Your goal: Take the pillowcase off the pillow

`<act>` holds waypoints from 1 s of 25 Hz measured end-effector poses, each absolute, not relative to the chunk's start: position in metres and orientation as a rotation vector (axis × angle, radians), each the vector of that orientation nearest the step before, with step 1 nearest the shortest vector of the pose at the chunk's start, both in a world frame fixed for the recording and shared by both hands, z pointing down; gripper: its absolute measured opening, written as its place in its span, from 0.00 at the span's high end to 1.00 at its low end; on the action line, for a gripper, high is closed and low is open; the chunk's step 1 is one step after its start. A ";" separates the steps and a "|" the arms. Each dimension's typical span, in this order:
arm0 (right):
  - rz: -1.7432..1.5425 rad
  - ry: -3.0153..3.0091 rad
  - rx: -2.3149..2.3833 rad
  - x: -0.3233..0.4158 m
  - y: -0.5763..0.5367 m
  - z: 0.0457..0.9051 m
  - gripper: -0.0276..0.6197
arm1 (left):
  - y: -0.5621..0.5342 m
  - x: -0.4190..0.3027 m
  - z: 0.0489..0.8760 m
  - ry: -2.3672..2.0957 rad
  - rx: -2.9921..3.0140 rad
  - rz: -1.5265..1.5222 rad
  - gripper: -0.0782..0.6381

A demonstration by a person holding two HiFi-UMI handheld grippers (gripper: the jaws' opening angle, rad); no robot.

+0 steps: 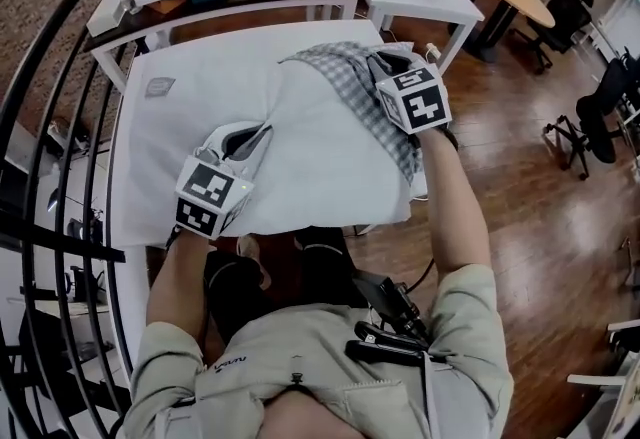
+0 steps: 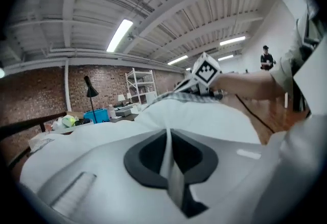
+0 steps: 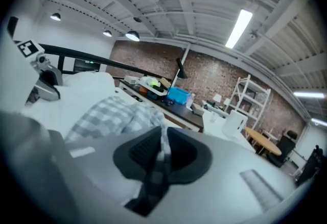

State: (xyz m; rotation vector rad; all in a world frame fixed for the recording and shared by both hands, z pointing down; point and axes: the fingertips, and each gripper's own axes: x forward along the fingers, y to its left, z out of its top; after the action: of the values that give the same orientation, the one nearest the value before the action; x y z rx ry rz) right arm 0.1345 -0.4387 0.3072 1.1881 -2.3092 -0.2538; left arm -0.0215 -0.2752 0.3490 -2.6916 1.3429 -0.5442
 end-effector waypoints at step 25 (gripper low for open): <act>0.135 -2.356 1.570 0.249 -0.503 0.375 0.66 | -0.305 -0.119 0.309 1.779 -2.514 -0.133 0.87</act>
State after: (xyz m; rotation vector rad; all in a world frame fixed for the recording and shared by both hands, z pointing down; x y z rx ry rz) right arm 0.2491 -0.5030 0.3745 1.5704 -2.3564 0.1346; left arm -0.1188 -0.3051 0.3090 -2.5137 1.7788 -0.1331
